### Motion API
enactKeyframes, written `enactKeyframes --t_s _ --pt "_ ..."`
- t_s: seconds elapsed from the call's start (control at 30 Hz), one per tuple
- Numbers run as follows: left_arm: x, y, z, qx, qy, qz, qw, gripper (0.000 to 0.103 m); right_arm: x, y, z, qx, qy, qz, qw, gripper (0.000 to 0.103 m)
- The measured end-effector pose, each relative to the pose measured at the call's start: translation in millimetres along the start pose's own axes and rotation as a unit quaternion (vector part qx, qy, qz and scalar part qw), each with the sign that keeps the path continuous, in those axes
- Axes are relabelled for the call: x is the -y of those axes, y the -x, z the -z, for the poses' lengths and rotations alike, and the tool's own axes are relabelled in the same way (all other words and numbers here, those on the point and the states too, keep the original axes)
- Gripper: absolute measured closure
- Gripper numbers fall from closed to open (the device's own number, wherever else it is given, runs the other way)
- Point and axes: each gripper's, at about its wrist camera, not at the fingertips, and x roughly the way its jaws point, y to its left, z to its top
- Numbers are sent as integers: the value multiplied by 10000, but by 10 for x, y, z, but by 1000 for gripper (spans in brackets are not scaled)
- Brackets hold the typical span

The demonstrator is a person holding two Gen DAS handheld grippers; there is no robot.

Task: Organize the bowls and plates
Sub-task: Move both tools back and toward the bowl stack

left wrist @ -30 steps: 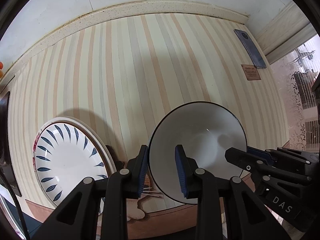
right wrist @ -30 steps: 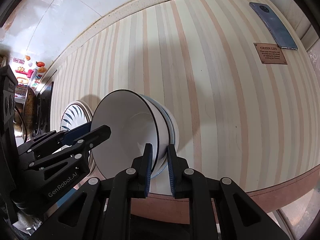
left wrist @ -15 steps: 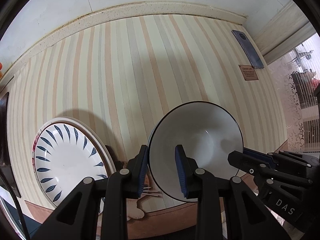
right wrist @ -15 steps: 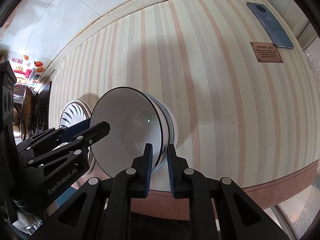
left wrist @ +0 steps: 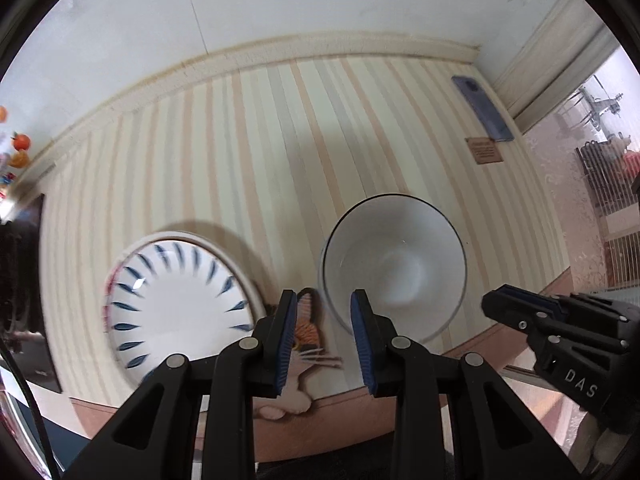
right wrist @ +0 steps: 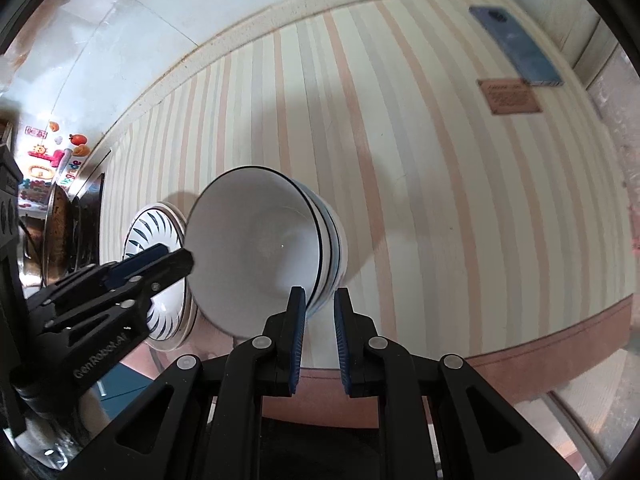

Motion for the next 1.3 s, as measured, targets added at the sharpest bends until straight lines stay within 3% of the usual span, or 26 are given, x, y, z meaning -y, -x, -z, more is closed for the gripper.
enactKeyframes --t_s 0.1,0.23,0.3,0.37,0.43,0.53,0.6,0.63,0.67,1.03,1.3 --pt "20 247 137 168 -156 7 9997 77 -104 244 143 221 123 153 9996 86" --pt "20 504 292 269 -263 118 9992 76 -276 599 393 599 281 309 9973 54" --pt "16 631 361 326 -310 223 9987 64 -344 766 506 764 322 334 9960 48" --pt "13 760 421 403 -368 317 9980 50 -410 915 584 885 345 333 9949 32" --pt "19 848 459 460 -381 382 9975 38 -469 1070 677 1015 350 358 9936 23" --pt "36 1002 515 574 -433 439 9964 35 -518 1246 803 1192 355 429 9913 15" --pt "48 1095 545 639 -458 479 9958 28 -541 1352 873 1309 354 395 9900 14" --pt "46 1126 557 651 -452 482 9957 17 -544 1385 891 1343 363 377 9896 12" --pt "46 1159 567 674 -450 511 9954 14 -555 1432 928 1385 382 373 9889 11" --pt "50 1395 648 864 -433 795 9921 13 -583 1835 1196 1757 265 269 9837 8" --pt "34 1219 559 796 -385 898 9920 13 -517 1837 1104 1774 231 68 9838 6"
